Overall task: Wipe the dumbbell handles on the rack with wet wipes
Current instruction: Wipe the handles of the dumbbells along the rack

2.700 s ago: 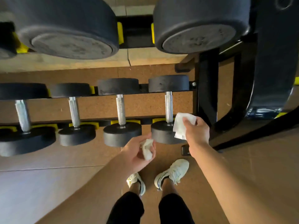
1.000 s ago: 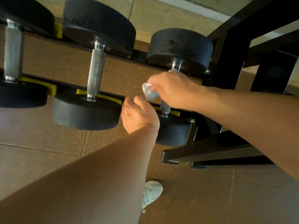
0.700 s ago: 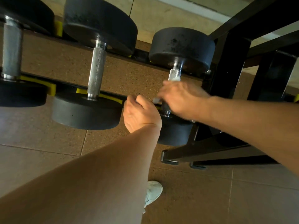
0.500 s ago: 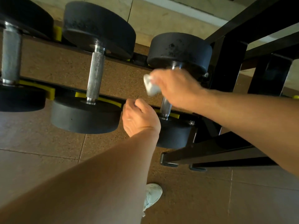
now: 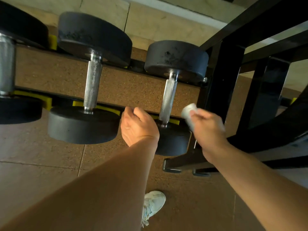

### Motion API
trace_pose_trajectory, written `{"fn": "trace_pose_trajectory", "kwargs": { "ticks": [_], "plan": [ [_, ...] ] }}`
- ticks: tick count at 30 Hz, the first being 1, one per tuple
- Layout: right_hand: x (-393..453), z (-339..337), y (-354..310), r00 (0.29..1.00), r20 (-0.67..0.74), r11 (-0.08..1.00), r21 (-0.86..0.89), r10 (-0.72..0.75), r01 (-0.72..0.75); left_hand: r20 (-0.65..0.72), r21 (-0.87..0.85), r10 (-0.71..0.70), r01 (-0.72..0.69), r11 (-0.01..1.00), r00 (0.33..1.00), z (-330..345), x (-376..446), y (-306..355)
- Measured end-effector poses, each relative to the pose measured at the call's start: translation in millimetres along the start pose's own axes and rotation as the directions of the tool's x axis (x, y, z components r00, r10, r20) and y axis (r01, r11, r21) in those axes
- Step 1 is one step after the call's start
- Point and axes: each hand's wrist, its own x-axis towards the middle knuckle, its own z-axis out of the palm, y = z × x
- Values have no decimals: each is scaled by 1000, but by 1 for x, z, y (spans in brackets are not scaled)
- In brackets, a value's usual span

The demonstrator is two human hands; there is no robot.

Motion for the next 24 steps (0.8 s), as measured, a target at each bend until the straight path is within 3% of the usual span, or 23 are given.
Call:
{"fn": "trace_pose_trajectory", "kwargs": {
  "ticks": [1, 2, 4, 6, 8, 10, 12, 14, 16, 18, 19, 24],
  "plan": [
    [6, 3, -9, 980, -130, 976, 178, 152, -128, 0, 2, 5, -5, 1000, 1000, 0, 0, 0],
    [18, 10, -21, 948, -167, 930, 302, 270, -212, -1, 7, 11, -11, 1000, 1000, -1, 0, 0],
    [43, 33, -43, 946, -121, 910, 335, 300, -245, -3, 13, 26, -26, 1000, 1000, 0, 1, -1],
    [50, 57, -57, 983, -97, 984, 102, 159, -149, -11, 18, 37, -37, 999, 999, 1, 2, -1],
    [35, 58, -53, 998, -53, 954, -300, -46, 28, -24, 38, 59, -58, 998, 998, 1, 3, -1],
    [14, 43, -37, 982, 150, 763, -619, -118, 186, -8, 51, 72, -71, 996, 997, 2, 2, -2],
    [3, 27, -28, 921, 388, 567, -765, 29, 305, -4, 53, 59, -58, 997, 998, 2, 4, -2],
    [17, 15, -36, 908, 409, 639, -722, 87, 264, -1, 63, 43, -42, 997, 999, 2, 4, -3],
    [42, 10, -53, 976, 204, 852, -521, 70, 48, 13, 79, 38, -39, 996, 999, 2, 4, -4],
    [56, 17, -64, 998, -8, 966, -253, 56, -56, 15, 90, 39, -41, 995, 999, 1, 4, -3],
    [54, 25, -64, 999, -12, 973, -227, 39, -41, 12, 91, 41, -42, 995, 999, 2, 4, -2],
    [-4, 41, -26, 975, 193, 864, -467, -110, 190, 6, 121, 20, -20, 992, 1000, 0, 5, 1]
  ]
}}
